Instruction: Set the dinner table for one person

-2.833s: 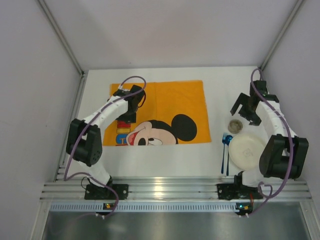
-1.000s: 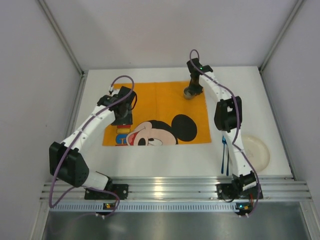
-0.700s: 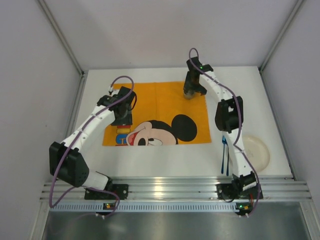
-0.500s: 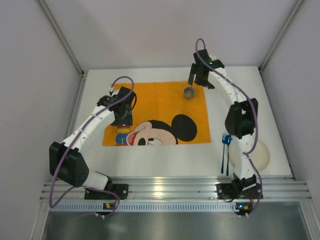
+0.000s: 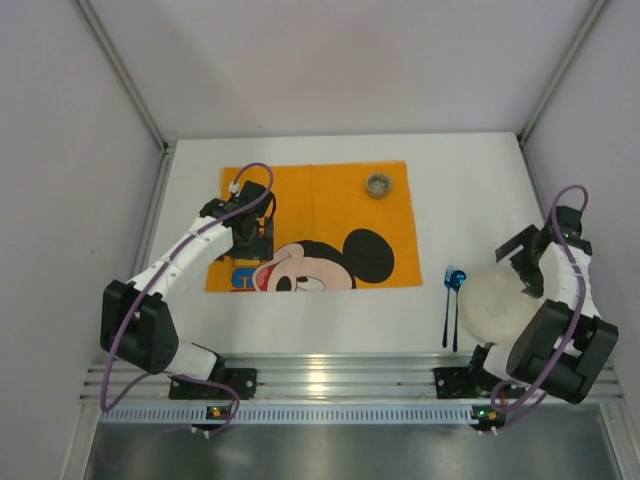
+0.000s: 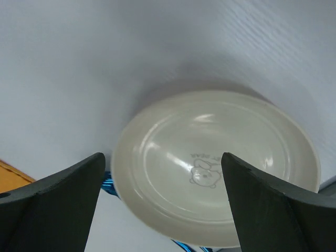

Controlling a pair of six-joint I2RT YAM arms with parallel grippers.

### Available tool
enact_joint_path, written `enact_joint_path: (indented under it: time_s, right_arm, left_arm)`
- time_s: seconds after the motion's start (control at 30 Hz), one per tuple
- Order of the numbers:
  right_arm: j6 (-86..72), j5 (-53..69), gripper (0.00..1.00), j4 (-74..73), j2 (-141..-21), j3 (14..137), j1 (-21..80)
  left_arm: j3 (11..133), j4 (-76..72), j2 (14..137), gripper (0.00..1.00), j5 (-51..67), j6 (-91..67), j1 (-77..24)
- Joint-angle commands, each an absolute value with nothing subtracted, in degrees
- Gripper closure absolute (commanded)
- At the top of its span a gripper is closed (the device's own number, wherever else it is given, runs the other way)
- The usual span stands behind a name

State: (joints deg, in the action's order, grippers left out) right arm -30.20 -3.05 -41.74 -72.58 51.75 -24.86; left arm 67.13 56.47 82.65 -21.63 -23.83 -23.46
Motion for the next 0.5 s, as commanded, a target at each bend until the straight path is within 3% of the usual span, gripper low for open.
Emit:
enact_joint_path:
  time_s: [0.0,0.27,0.47]
  right_arm:
    - [-30.85,2.99,0.07,-41.58,-69.52,46.51,-27.94]
    - [-32.25,9.05,0.1,-34.9,-74.79,41.23,-30.15]
    - [-36.03,9.92,0.11,-25.52,-80.06,40.17,-26.11]
  left_arm:
    - [67.5,53.96,82.79,0.01,-18.99,-22.15,-23.82]
    - [65.49,54.4,80.6,0.01,-19.34,-21.71,-23.82]
    - [63.02,54.49,78.4,0.01,-20.13,-23.2,-23.82]
